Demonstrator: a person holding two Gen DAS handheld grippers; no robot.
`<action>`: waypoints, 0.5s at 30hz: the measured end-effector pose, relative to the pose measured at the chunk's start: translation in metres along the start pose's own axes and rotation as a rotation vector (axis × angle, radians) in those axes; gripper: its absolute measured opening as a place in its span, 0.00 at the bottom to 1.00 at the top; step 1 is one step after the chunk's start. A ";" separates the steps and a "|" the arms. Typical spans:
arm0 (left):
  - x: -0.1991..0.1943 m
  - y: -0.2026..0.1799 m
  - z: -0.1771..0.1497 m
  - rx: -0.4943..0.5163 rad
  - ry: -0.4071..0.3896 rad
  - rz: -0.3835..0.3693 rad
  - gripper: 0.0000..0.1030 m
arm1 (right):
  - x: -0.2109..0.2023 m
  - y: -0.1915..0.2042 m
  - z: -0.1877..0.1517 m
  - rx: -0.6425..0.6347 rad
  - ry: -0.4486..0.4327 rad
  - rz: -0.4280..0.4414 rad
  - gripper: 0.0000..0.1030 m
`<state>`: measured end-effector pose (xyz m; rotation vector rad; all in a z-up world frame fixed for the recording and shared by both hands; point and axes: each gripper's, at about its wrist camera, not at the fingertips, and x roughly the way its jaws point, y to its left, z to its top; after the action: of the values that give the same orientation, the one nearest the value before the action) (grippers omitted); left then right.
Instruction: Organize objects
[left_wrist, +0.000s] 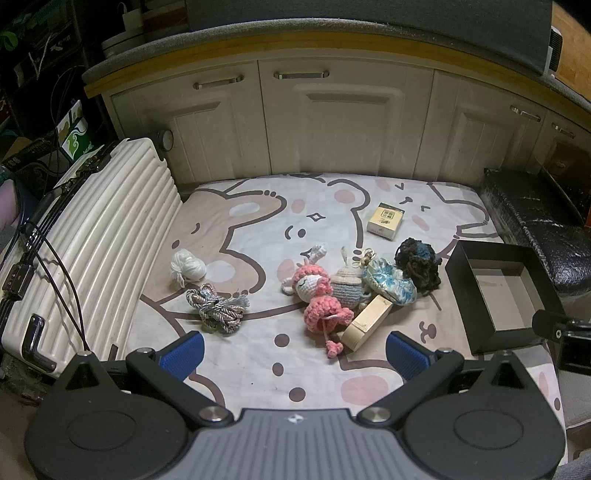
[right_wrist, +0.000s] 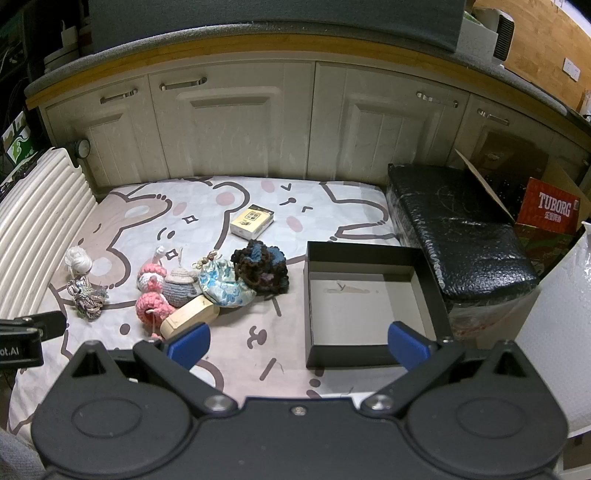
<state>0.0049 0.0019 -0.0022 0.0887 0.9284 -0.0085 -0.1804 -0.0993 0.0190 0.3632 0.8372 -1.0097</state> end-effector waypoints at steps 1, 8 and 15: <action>0.000 0.000 0.000 0.001 0.000 -0.001 1.00 | 0.000 0.000 0.000 0.001 0.000 0.000 1.00; 0.000 0.000 0.000 0.002 0.000 -0.003 1.00 | 0.000 0.001 0.000 0.002 0.002 -0.002 1.00; 0.000 0.000 0.000 0.006 0.000 -0.008 1.00 | -0.001 0.001 -0.001 0.003 0.004 -0.003 1.00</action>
<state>0.0050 0.0021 -0.0021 0.0908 0.9290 -0.0185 -0.1799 -0.0978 0.0187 0.3666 0.8396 -1.0139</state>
